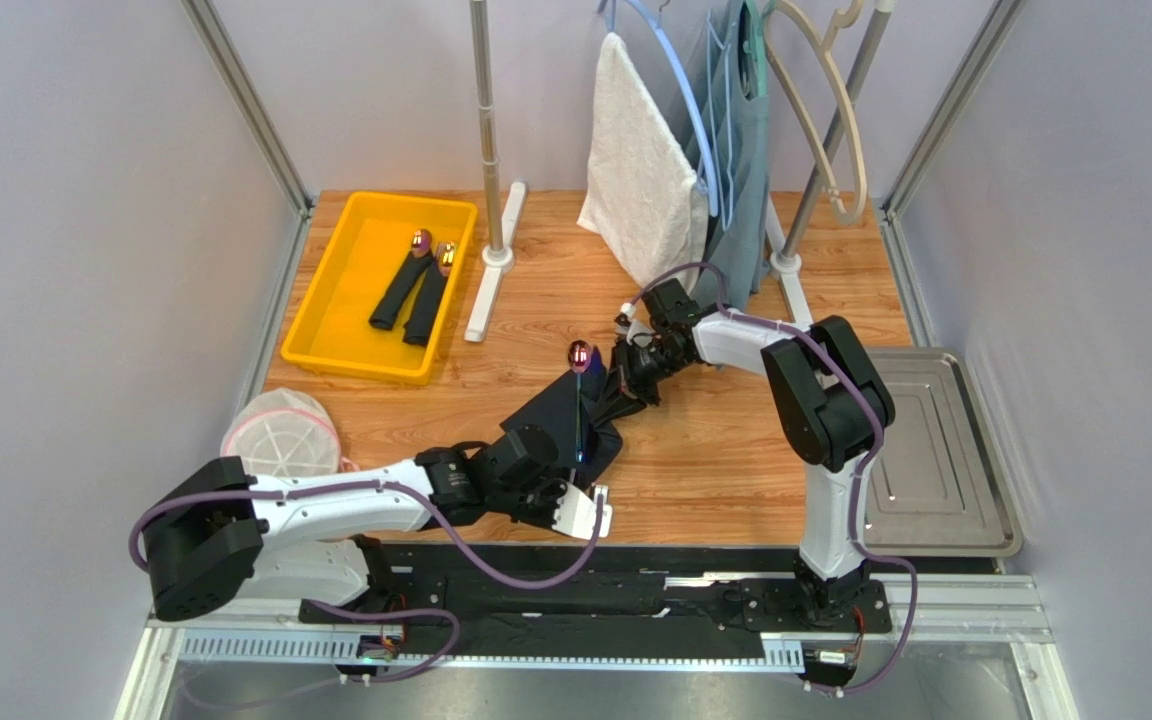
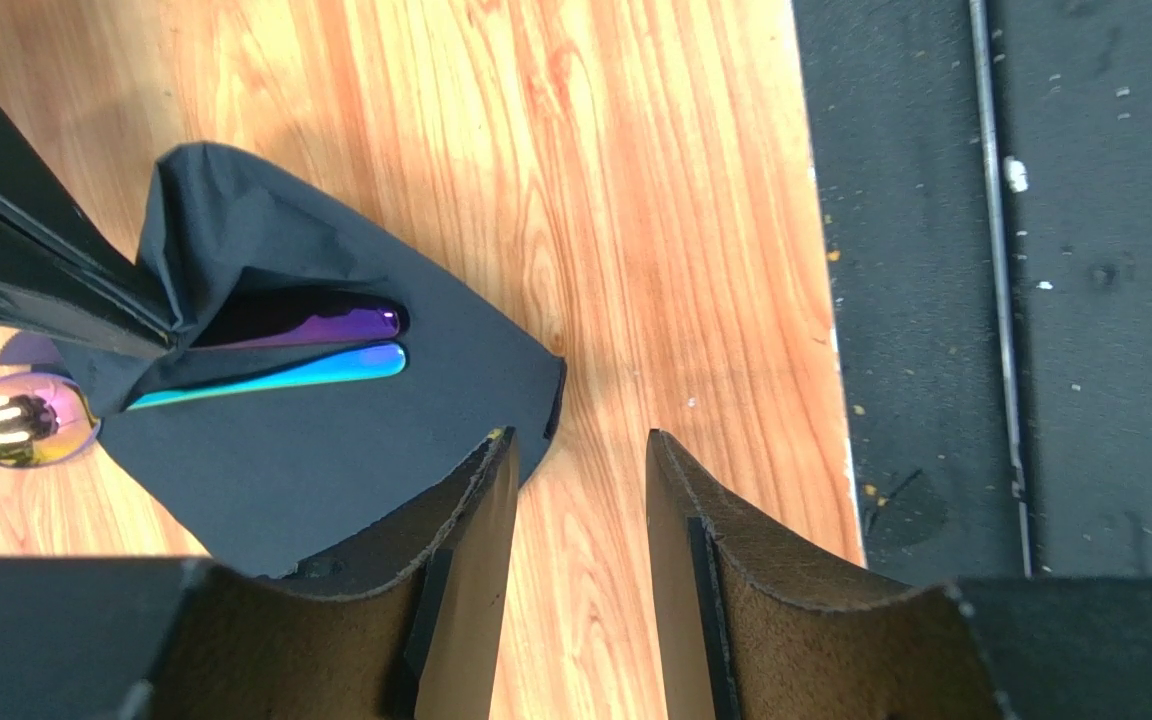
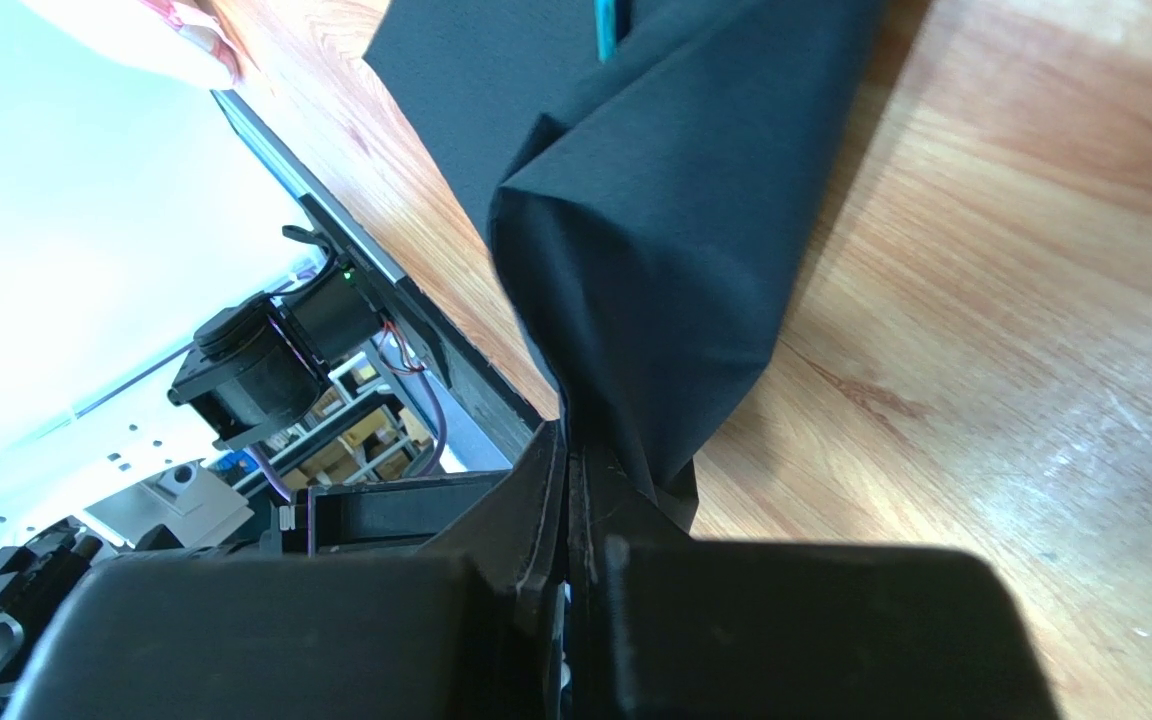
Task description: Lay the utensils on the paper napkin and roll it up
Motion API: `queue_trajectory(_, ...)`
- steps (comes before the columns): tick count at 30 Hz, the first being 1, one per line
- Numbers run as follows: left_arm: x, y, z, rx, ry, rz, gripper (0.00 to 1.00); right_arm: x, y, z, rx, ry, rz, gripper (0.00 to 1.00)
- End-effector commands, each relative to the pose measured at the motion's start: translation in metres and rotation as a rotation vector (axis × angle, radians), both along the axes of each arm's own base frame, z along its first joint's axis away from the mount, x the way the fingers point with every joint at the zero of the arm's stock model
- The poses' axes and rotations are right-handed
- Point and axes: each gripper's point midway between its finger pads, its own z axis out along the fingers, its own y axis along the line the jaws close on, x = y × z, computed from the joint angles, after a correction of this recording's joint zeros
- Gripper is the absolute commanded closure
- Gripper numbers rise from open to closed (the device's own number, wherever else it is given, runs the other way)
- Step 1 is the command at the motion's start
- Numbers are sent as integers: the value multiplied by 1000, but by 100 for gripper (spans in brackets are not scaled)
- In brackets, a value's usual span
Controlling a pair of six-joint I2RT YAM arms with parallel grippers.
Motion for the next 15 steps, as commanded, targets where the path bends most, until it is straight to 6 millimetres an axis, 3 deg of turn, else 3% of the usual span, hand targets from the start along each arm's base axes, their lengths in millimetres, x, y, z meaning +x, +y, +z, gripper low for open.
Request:
queue_trajectory(1, 9, -23, 22, -62, -62, -17, 55, 0, -2, 12, 16, -34, 4, 100)
queue_trajectory(8, 11, -31, 18, -51, -72, -30, 58, 0, -4, 13, 19, -35, 5, 100)
queue_trajectory(15, 21, -31, 24, -64, -102, 28, 85, -2, -7, 15, 20, -35, 7, 100)
